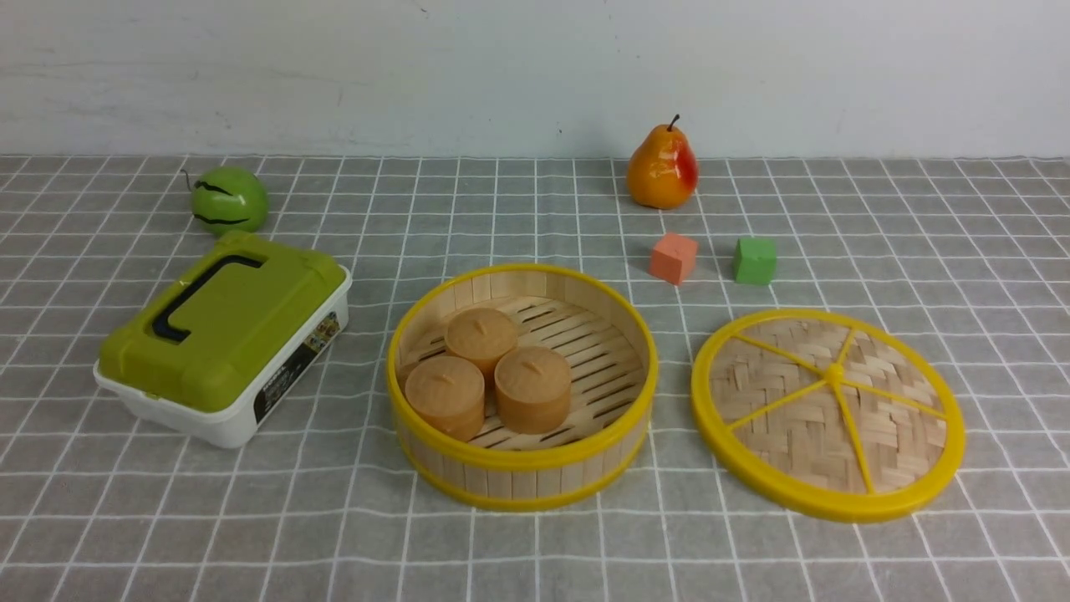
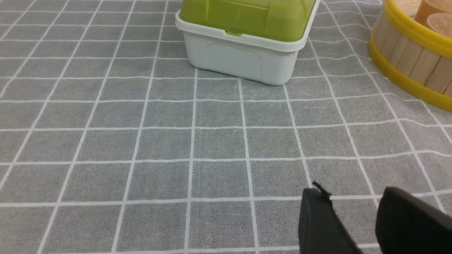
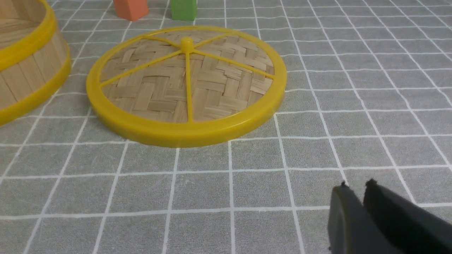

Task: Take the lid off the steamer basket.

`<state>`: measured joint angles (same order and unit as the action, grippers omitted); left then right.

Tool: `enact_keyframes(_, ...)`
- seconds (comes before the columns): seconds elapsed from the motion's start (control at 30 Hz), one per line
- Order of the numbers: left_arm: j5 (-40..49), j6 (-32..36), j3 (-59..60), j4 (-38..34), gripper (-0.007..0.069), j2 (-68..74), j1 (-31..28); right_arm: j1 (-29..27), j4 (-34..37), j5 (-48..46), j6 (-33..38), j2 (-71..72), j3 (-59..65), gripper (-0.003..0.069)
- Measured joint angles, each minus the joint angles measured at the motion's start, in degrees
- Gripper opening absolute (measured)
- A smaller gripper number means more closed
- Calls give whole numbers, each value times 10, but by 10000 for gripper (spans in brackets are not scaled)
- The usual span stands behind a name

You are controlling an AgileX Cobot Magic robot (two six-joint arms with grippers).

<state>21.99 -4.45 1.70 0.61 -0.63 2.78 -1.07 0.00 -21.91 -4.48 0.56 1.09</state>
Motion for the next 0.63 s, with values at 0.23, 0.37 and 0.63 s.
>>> enact_keyframes(0.23,0,0,0,0,239,0,0,0,0,0,-7,0,0,66)
enact_keyframes(0.37,0,0,0,0,239,0,0,0,0,0,-8,0,0,71)
enact_keyframes(0.63,0,0,0,0,239,0,0,0,0,0,-8,0,0,84)
